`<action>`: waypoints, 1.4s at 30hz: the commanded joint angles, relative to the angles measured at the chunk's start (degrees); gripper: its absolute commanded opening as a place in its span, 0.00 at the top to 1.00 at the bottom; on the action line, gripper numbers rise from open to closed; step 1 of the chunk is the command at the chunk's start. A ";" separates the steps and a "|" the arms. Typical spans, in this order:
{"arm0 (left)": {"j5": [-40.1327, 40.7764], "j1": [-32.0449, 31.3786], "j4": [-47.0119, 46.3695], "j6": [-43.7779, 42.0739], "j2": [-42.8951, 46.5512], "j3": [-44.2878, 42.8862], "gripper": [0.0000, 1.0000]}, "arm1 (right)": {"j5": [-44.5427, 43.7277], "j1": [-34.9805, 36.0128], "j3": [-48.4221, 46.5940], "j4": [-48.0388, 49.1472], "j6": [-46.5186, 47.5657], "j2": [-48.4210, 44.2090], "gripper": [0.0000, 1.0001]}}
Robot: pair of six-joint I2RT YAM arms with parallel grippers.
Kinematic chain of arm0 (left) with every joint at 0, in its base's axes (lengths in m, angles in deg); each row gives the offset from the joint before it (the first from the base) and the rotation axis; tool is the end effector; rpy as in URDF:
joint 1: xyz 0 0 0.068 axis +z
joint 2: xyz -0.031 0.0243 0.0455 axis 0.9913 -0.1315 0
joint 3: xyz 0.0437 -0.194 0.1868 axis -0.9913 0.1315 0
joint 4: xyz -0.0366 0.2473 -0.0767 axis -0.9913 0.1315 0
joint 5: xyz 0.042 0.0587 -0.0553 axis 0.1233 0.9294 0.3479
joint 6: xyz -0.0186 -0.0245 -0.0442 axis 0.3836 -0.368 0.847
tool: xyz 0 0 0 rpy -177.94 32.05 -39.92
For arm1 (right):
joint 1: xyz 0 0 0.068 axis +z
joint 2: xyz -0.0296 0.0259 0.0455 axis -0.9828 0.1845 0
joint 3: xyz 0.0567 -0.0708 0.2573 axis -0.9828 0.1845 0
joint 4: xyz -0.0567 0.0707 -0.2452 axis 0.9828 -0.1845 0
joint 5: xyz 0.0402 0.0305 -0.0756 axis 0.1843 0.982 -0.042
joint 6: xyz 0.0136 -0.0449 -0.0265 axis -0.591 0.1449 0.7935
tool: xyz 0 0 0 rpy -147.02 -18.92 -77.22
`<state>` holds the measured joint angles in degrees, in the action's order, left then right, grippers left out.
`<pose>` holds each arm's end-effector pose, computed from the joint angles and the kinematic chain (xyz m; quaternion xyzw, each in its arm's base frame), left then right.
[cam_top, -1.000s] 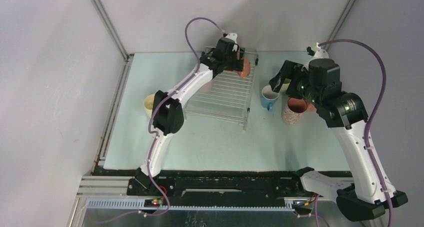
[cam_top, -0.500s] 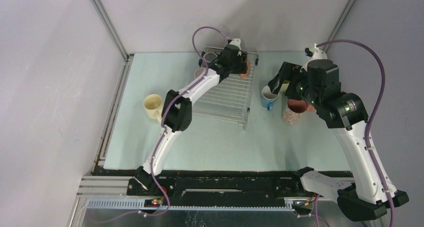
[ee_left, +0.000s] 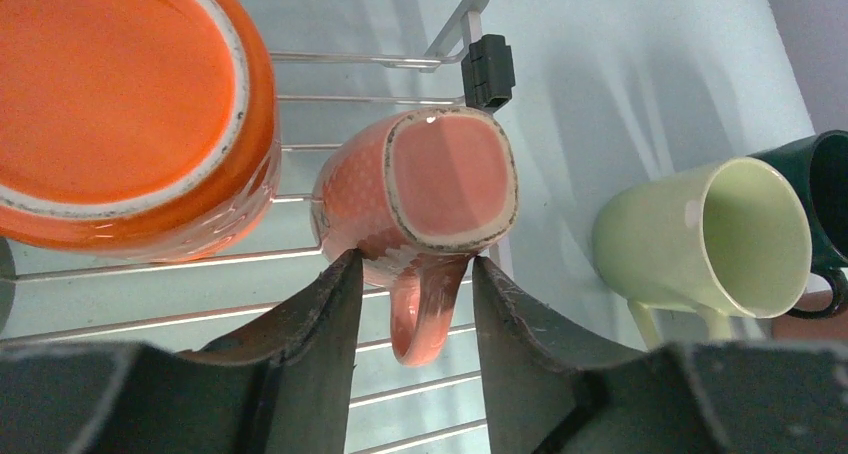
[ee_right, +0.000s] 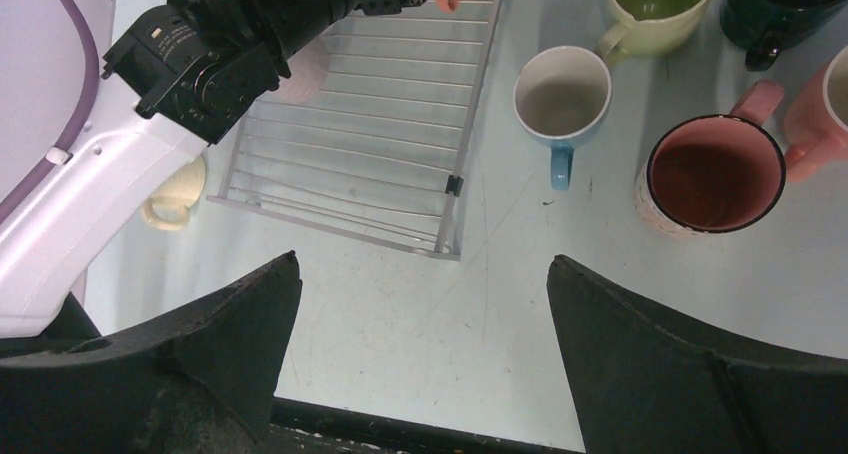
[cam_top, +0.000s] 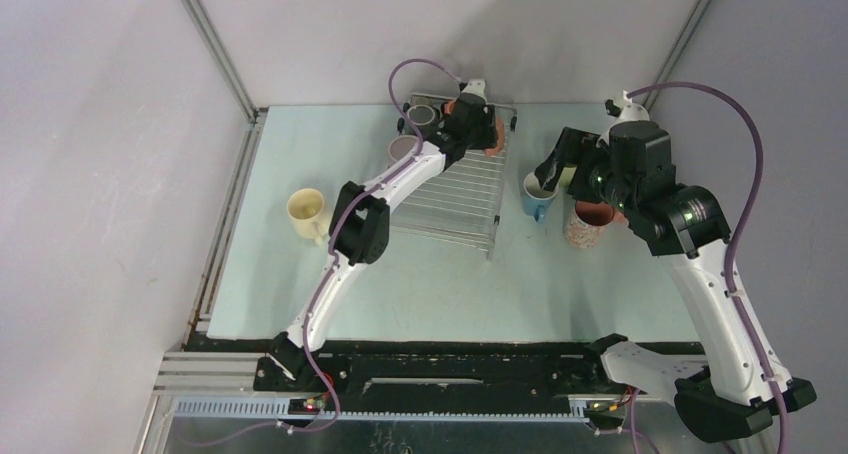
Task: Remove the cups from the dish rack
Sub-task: Unload the cup from the dish rack.
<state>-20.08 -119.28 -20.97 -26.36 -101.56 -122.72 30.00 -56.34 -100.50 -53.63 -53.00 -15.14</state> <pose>0.4736 -0.3507 0.2236 0.0563 0.8525 -0.2365 0.4627 0.1725 0.0683 0.4505 0.0452 0.8654 0.1495 0.4762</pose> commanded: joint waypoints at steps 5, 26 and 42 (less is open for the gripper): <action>4.10 -1.17 0.72 2.11 0.33 -1.87 0.59 | 0.15 0.44 1.66 2.84 0.65 -0.91 0.00; 7.74 -2.71 3.53 2.94 1.38 -0.19 0.55 | 1.16 -0.06 5.09 4.04 0.71 -2.84 0.00; 7.71 -2.68 5.65 3.57 1.42 -0.54 0.73 | 2.51 -0.92 6.29 5.00 0.49 -3.46 0.00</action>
<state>-13.52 -121.93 -16.19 -23.65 -101.56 -122.61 32.03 -56.91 -94.29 -50.68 -52.95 -17.55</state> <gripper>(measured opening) 0.312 0.994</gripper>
